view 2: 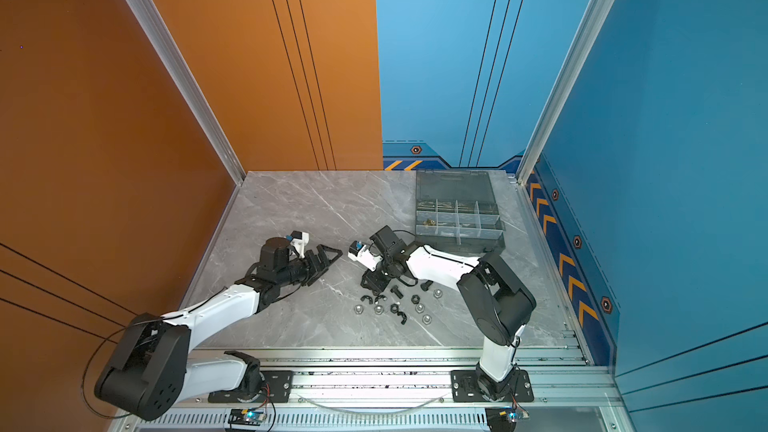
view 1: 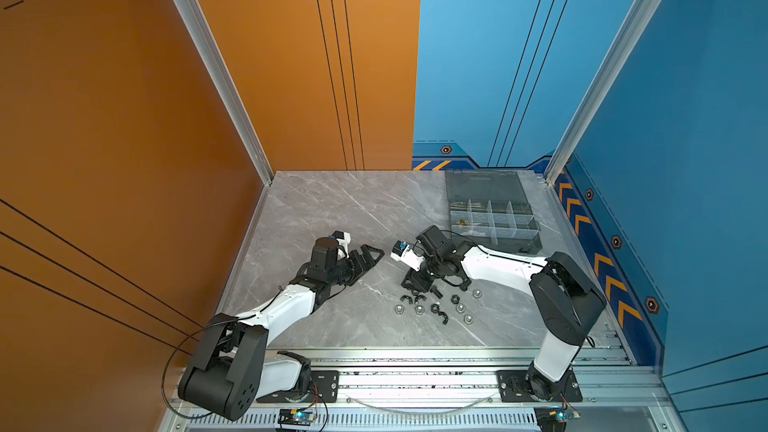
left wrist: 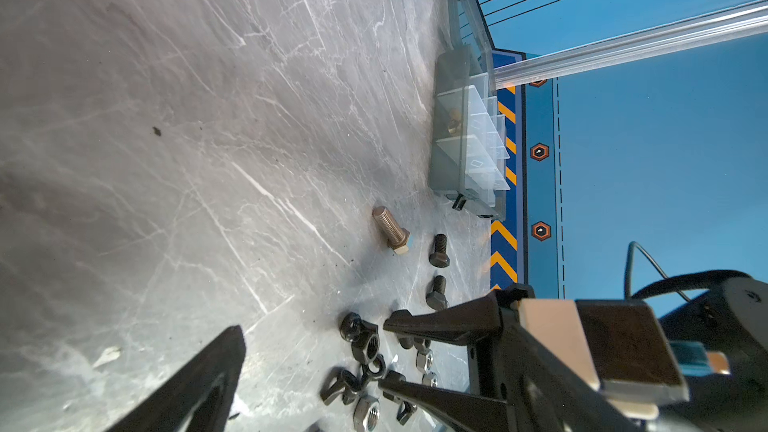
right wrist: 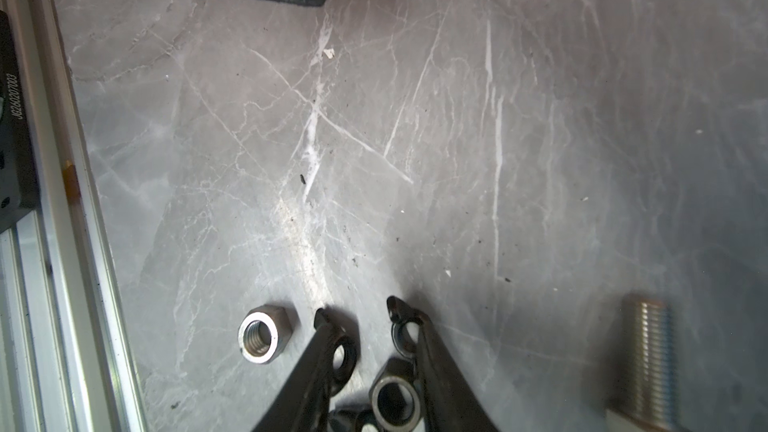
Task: Sort the screws and nuts into containers
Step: 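Lower the right gripper and grasp a black wing nut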
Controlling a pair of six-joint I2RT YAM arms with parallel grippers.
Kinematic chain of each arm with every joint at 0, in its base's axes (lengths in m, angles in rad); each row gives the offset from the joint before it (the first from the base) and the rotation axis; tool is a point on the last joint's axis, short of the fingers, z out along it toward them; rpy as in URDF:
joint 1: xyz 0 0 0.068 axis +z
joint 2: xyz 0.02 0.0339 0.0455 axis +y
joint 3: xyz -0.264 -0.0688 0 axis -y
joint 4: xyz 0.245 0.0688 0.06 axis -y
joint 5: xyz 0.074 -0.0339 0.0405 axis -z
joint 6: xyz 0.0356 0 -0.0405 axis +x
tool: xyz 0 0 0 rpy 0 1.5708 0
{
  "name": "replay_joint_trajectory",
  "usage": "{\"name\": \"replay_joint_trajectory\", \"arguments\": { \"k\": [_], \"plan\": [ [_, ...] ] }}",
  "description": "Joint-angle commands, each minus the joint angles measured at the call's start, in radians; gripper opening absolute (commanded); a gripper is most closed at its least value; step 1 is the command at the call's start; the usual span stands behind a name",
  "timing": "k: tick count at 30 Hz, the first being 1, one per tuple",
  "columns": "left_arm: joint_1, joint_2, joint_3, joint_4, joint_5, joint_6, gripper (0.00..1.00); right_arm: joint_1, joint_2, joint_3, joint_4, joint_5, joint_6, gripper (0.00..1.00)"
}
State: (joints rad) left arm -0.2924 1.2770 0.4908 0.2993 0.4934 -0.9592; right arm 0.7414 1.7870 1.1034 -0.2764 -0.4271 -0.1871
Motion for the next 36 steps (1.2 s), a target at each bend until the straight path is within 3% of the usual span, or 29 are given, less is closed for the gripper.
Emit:
{"name": "replay_joint_trajectory", "arguments": {
  "k": [1, 29, 36],
  "plan": [
    [0.013, -0.012, -0.012, 0.021, 0.034, -0.001, 0.98, 0.007, 0.021, 0.024, 0.011, -0.003, -0.009, 0.36],
    [0.025, -0.015, -0.022, 0.021, 0.038, -0.009, 0.98, 0.010, 0.097, 0.039, 0.023, 0.021, 0.008, 0.28],
    [0.028, -0.018, -0.023, 0.020, 0.036, -0.008, 0.98, 0.010, 0.103, 0.041, 0.021, 0.022, 0.014, 0.19]
  ]
}}
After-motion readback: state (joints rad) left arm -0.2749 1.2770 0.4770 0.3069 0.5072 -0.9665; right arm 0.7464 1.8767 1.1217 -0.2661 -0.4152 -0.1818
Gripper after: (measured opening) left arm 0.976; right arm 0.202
